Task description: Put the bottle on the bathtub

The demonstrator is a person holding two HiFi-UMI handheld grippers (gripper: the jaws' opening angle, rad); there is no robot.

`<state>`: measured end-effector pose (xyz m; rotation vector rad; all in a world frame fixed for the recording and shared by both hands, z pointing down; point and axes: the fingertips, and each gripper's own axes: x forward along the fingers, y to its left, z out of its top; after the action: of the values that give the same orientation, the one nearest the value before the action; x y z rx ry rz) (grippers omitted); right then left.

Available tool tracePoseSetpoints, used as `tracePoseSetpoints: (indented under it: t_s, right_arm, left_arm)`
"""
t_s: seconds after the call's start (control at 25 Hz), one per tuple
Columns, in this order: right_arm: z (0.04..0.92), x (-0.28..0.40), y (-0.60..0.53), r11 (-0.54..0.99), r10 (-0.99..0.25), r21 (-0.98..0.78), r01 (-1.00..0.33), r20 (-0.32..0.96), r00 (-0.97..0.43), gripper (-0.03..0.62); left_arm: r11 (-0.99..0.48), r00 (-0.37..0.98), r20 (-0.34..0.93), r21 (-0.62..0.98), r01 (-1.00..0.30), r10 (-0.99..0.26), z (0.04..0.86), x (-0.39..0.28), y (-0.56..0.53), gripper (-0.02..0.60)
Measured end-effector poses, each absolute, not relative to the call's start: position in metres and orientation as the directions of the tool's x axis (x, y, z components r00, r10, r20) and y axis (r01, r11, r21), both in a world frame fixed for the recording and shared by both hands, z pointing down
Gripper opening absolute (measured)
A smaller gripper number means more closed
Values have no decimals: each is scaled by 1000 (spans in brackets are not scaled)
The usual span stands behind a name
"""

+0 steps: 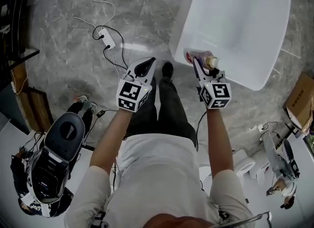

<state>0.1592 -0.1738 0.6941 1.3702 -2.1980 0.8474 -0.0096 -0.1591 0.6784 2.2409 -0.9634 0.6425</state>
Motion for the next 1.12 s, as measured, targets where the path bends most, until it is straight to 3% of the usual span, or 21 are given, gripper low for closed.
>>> tracePoseSetpoints:
  t_s: [0.64, 1.12]
  right_arm:
    - [789, 152, -181, 315, -652, -206, -926, 662, -369, 233]
    - [812, 147, -180, 306, -690, -122, -944, 654, -309, 233]
  left_arm:
    - [-539, 643, 645, 396, -743, -413, 766, -6, -158, 8]
    - [-518, 630, 659, 399, -757, -412, 789, -22, -150, 8]
